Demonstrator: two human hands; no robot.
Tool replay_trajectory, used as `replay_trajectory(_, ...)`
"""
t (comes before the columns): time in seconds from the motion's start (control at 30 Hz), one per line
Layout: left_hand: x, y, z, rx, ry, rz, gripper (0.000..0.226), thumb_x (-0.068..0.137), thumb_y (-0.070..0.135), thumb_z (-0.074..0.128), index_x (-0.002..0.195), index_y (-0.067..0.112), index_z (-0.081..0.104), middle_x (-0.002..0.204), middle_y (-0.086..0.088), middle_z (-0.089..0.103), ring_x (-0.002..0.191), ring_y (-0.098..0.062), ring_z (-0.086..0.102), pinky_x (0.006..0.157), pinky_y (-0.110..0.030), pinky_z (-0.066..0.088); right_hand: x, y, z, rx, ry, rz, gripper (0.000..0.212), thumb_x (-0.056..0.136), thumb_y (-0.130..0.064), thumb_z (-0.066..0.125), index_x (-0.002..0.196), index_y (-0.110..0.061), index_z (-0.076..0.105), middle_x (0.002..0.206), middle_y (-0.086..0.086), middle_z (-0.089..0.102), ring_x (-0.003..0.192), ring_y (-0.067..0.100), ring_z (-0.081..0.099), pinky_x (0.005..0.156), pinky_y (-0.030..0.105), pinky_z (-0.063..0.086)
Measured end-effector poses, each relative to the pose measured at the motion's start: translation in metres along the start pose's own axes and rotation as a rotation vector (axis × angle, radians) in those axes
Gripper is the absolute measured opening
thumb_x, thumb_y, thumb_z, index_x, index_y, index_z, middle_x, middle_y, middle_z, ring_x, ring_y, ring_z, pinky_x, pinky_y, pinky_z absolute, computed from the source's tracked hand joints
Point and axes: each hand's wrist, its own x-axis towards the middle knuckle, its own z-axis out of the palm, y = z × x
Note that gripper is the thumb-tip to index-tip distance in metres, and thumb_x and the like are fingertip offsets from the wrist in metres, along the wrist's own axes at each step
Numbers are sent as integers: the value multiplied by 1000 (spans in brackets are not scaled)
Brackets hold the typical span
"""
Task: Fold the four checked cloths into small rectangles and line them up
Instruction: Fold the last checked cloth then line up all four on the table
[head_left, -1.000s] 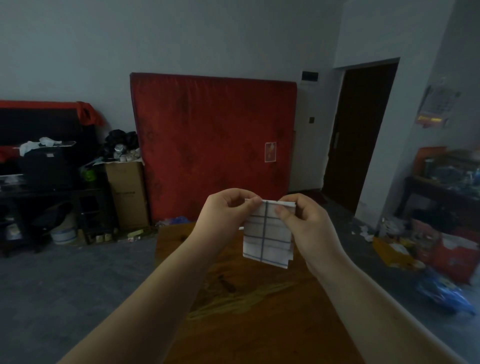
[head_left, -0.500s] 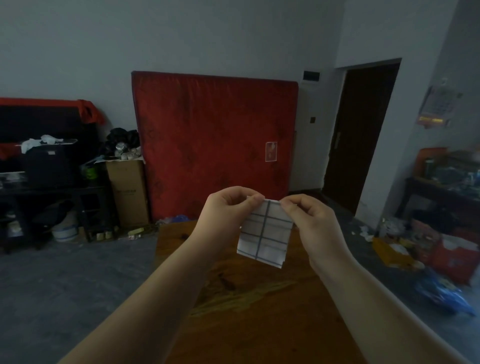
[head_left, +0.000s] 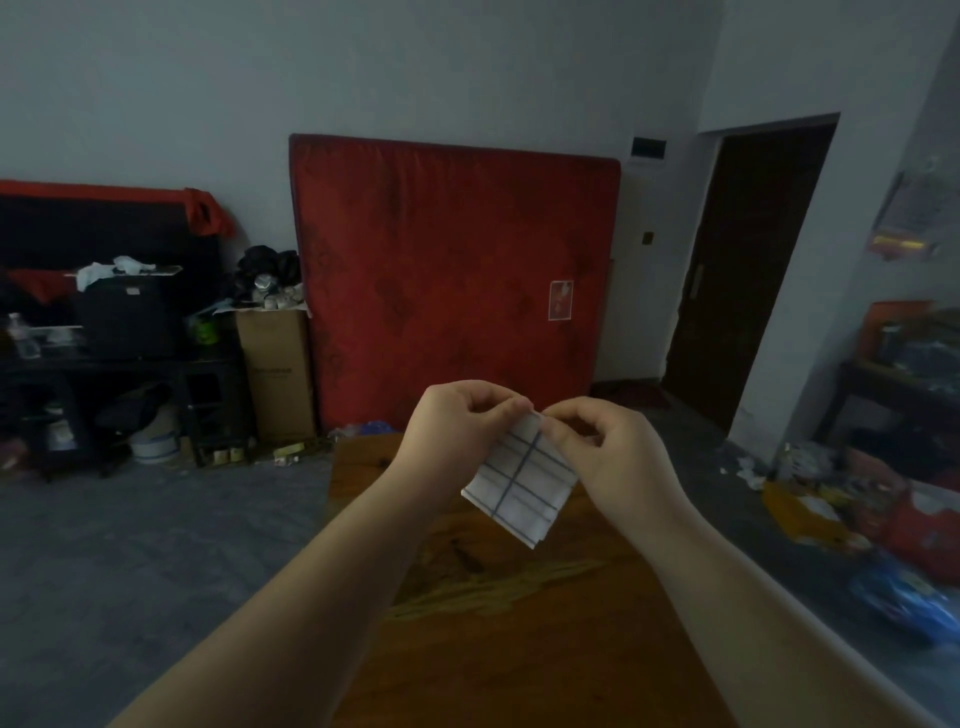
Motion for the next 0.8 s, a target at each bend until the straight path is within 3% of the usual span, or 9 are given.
replay_trajectory(0.27,-3,-13,-7,57,-92,16,10,94,38,68,95,33,77,92,13,74,87,-3,68,72,-21,56,4,1,-3,125,38,106,13,98,-34,65,91,-33,76,90,-12,74,85,3,68,72,24,51)
replay_trajectory(0.4,0,-18,-7,131,-113,2,13,93,40,69,95,31,78,93,11,73,88,-5,67,73,-25,55,6,0,-4,-121,-72,41,12,100,-40,59,93,-38,69,90,-14,70,85,-3,64,69,19,48)
replay_trajectory(0.5,1,-15,-3,186,-169,5,13,92,43,70,90,32,78,86,11,74,79,-2,67,63,-18,48,5,-3,1,-153,-87,-32,11,100,-45,58,94,-42,68,89,-18,70,86,-5,64,67,19,53)
replay_trajectory(0.6,1,-15,0,220,-219,32,17,91,43,71,93,28,80,83,11,74,73,1,65,62,-16,46,6,1,4,-172,-45,-87,15,100,-40,57,90,-39,68,81,-11,71,77,7,67,67,26,55)
replay_trajectory(0.8,-3,-23,-5,189,-226,50,14,96,35,67,95,27,78,89,8,75,81,-4,69,69,-18,57,10,9,-3,-178,117,-145,14,102,-33,57,91,-31,67,78,-11,65,75,2,62,61,16,49)
